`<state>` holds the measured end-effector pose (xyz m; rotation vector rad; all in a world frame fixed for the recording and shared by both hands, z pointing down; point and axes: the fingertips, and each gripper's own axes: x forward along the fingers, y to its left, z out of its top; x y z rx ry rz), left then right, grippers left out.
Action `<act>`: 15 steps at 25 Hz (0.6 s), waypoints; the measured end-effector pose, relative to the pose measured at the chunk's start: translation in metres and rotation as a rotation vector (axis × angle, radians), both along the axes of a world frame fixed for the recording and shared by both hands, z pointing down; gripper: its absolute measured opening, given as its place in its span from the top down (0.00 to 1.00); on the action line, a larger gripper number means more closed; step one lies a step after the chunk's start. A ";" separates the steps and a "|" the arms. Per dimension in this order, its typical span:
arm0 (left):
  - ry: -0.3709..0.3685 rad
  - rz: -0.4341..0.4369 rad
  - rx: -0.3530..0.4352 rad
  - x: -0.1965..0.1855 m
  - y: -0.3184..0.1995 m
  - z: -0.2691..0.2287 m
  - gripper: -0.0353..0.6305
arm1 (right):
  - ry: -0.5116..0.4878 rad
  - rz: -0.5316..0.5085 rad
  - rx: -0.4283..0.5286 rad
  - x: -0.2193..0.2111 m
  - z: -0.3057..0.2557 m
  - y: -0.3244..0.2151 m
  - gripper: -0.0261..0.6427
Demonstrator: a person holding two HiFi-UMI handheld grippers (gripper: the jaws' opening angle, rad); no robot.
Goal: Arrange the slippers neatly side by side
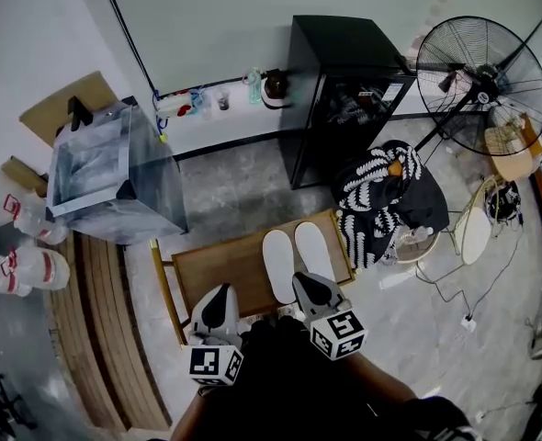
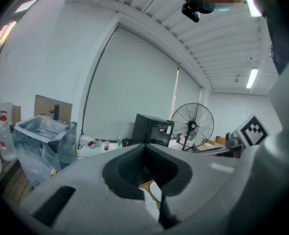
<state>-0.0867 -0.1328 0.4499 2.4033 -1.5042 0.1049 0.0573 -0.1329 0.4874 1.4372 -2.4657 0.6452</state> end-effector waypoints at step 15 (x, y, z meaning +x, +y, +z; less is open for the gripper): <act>-0.015 0.012 0.010 0.007 0.007 0.004 0.92 | 0.014 -0.001 0.035 0.000 -0.007 0.019 0.94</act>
